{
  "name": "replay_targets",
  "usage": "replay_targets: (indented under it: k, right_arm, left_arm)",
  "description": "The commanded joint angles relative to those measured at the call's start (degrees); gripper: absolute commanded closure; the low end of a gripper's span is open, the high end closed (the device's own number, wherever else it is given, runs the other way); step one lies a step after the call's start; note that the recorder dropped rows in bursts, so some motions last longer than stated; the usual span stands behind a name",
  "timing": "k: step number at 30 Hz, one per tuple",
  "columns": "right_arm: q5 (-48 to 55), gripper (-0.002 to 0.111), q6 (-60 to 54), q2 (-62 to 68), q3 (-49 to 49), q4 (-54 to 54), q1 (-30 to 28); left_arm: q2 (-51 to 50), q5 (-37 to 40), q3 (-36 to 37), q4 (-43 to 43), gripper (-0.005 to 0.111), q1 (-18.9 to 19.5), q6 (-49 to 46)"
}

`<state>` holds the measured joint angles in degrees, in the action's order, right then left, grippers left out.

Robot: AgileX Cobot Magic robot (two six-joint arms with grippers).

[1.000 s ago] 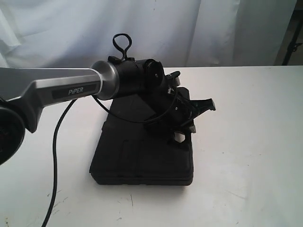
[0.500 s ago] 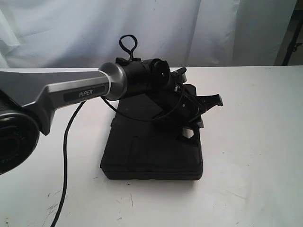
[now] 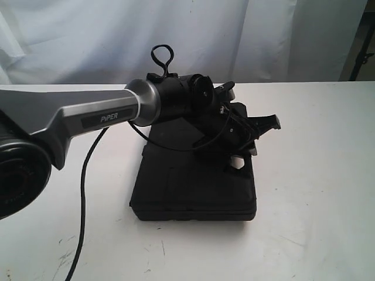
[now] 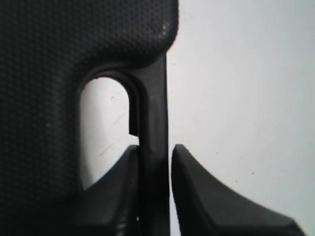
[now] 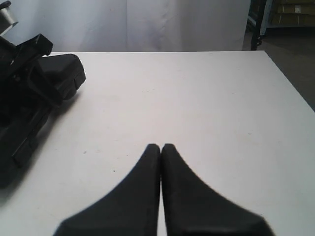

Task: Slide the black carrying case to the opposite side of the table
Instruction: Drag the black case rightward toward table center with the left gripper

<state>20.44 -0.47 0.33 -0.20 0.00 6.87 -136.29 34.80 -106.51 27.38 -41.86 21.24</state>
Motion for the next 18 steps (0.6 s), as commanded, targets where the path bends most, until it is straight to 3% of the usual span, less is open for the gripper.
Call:
replay_targets:
  k: [1, 4, 18]
  right_arm:
    - [-0.8, 0.108, 0.0, -0.3, 0.2, -0.6, -0.3]
    - [-0.8, 0.108, 0.0, -0.3, 0.2, -0.6, -0.3]
    - [-0.8, 0.108, 0.0, -0.3, 0.2, -0.6, -0.3]
  left_arm:
    - [-0.6, -4.3, -0.4, 3.8, 0.063, -0.4, 0.5]
    - [-0.6, -3.9, -0.4, 3.6, 0.057, -0.4, 0.5]
    - [-0.2, -1.0, -3.3, -2.8, 0.062, -0.4, 0.5]
